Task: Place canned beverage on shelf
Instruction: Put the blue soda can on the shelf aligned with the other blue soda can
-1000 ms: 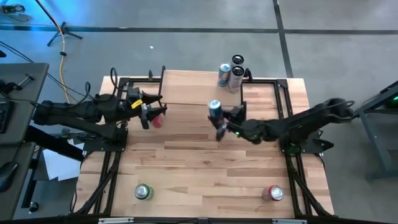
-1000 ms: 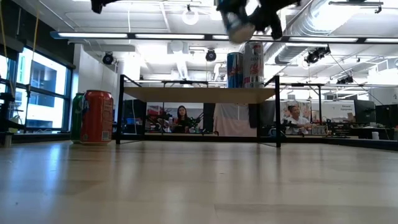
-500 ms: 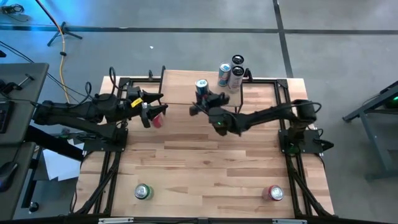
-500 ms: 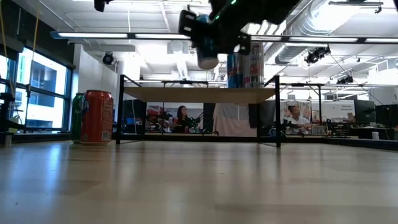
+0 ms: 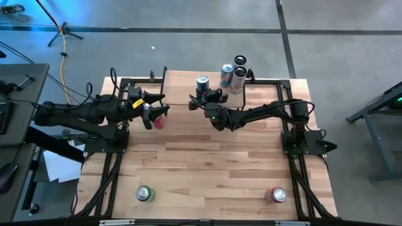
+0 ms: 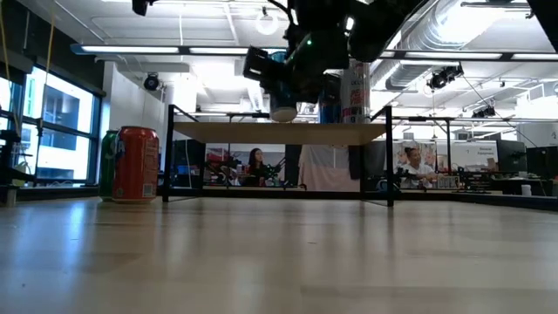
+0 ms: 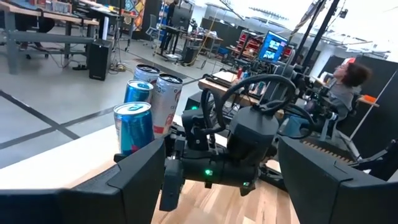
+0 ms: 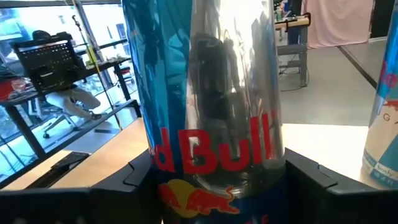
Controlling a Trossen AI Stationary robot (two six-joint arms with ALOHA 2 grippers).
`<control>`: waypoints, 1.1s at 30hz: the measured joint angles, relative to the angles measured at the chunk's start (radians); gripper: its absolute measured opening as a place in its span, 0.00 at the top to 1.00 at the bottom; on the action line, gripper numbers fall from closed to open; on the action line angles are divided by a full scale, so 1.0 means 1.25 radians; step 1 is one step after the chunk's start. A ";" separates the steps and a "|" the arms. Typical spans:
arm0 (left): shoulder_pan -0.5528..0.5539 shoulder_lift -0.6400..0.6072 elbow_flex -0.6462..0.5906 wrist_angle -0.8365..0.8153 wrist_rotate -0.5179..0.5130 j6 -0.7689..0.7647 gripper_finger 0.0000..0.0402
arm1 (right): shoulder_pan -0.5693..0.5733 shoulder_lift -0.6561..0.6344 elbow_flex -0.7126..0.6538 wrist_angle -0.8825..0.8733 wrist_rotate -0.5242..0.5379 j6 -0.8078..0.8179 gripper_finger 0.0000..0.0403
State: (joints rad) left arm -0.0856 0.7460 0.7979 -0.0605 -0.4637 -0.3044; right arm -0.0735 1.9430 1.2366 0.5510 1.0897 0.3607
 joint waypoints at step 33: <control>0.000 0.000 0.000 -0.001 0.011 0.036 0.33 | -0.025 0.000 0.001 -0.077 -0.061 -0.023 0.35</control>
State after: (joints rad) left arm -0.0860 0.7458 0.7979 -0.0620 -0.4498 -0.2594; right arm -0.1043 1.9430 1.2381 0.4543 1.0135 0.3317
